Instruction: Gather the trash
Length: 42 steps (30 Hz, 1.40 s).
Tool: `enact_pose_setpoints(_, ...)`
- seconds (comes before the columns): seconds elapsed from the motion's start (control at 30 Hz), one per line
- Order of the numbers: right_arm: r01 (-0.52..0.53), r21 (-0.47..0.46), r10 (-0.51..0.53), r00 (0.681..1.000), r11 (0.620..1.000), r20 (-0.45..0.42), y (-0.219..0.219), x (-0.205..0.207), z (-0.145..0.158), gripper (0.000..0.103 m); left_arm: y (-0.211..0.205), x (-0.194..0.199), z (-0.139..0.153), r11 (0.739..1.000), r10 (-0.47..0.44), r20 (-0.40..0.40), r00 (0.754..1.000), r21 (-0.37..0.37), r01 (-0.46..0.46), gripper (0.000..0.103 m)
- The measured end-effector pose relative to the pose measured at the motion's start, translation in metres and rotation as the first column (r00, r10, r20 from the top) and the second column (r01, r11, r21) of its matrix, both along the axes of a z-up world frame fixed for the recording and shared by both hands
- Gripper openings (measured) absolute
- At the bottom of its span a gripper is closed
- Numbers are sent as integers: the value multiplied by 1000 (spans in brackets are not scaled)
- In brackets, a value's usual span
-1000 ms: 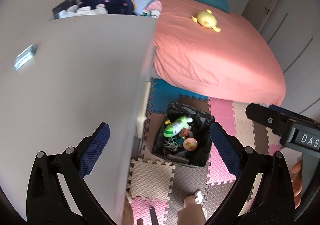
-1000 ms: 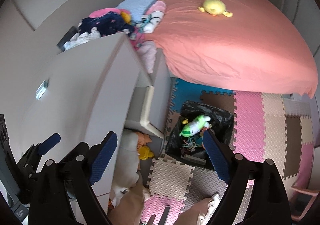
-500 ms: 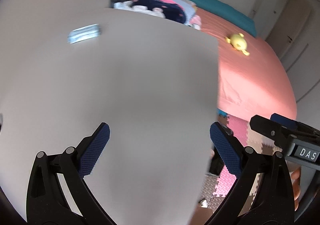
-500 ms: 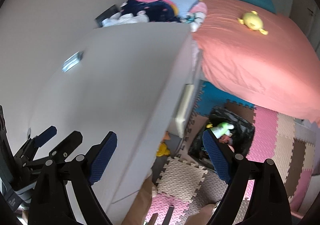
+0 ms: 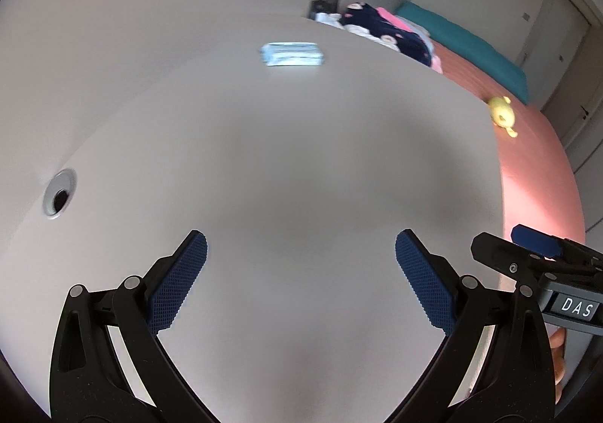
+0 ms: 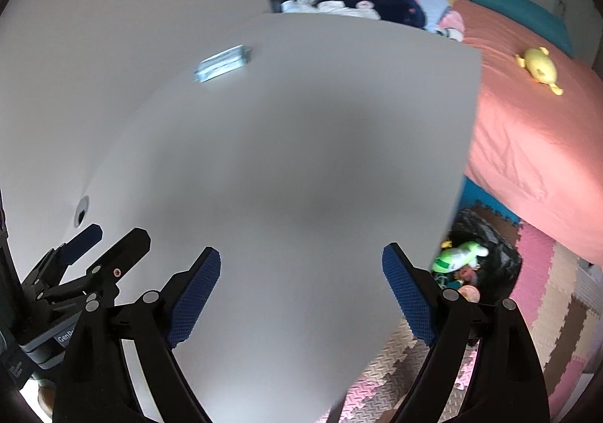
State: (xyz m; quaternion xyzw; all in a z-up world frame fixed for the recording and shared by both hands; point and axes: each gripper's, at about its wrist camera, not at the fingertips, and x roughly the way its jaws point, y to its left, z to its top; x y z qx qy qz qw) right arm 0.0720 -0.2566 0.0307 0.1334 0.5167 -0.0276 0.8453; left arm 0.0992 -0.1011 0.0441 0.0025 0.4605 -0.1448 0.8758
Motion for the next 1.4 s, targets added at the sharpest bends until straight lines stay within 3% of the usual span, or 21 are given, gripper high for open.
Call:
enact_pose_setpoints(0.33, -70, -28, 70, 997, 997, 24, 65, 9, -18, 88, 69, -6, -8, 993, 115, 28, 993, 36, -115, 97)
enact_pose_setpoints(0.67, -103, -73, 107, 993, 992, 53, 118, 10, -41, 88, 110, -11, -27, 978, 185, 53, 981, 86, -189, 97)
enact_pose_setpoints(0.87, -82, -123, 91, 994, 989, 64, 123, 10, -50, 89, 119, -11, -38, 973, 193, 58, 979, 119, -199, 97)
enact_pose_setpoints(1.2, -57, -240, 83, 991, 969, 103, 133, 6, -61, 100, 129, -5, -52, 964, 227, 33, 973, 137, -229, 97)
enact_pose_setpoints(1.4, -44, -236, 71, 992, 971, 104, 131, 7, -61, 100, 131, -2, -54, 963, 236, 22, 972, 128, -237, 97)
